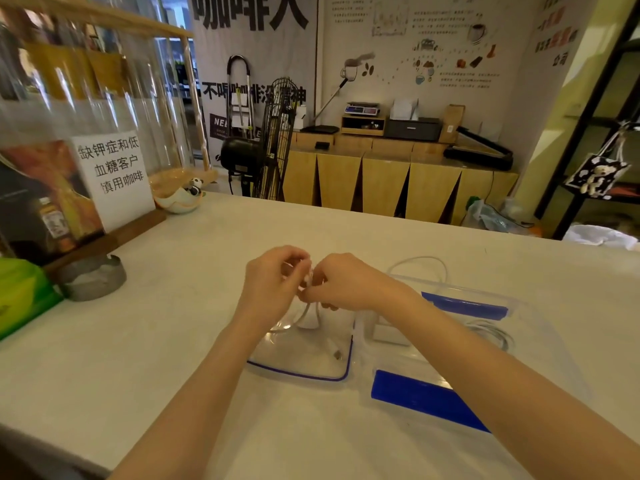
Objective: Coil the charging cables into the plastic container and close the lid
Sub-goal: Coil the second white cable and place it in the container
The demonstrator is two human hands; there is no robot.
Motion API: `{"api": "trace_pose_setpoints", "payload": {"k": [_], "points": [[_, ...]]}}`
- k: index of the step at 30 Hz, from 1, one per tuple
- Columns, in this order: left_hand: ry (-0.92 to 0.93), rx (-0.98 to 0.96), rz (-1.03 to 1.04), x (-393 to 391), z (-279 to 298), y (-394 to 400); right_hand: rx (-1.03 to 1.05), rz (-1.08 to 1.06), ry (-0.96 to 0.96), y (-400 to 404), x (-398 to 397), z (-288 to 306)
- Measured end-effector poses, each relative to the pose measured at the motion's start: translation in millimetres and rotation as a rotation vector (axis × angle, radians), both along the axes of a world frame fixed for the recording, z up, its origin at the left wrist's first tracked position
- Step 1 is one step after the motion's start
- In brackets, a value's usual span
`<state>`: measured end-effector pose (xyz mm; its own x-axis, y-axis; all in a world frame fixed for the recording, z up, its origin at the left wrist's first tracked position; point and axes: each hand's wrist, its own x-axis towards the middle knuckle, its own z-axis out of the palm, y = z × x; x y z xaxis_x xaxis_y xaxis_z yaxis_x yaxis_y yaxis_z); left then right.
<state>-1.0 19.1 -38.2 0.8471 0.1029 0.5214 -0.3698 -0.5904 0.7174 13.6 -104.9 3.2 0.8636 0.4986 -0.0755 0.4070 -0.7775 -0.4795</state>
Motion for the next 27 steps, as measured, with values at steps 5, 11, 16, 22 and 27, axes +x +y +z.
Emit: {"api": "trace_pose_setpoints", "payload": {"k": [5, 11, 16, 22, 27], "points": [[-0.073, -0.517, -0.001, -4, 10, 6, 0.351, -0.005, 0.274, -4, -4, 11], [-0.014, -0.749, -0.048, -5, 14, 17, 0.728, -0.041, 0.296, -10, -13, 32], [-0.002, -0.517, -0.177, -10, 15, 7, 0.848, -0.092, 0.179, -23, -16, 40], [0.134, -0.436, -0.361, -22, 17, -9, 0.684, -0.104, -0.048, -32, -19, 31], [0.172, -0.449, -0.409, -30, 31, -38, 0.568, -0.091, -0.242, -35, -27, 30]]}}
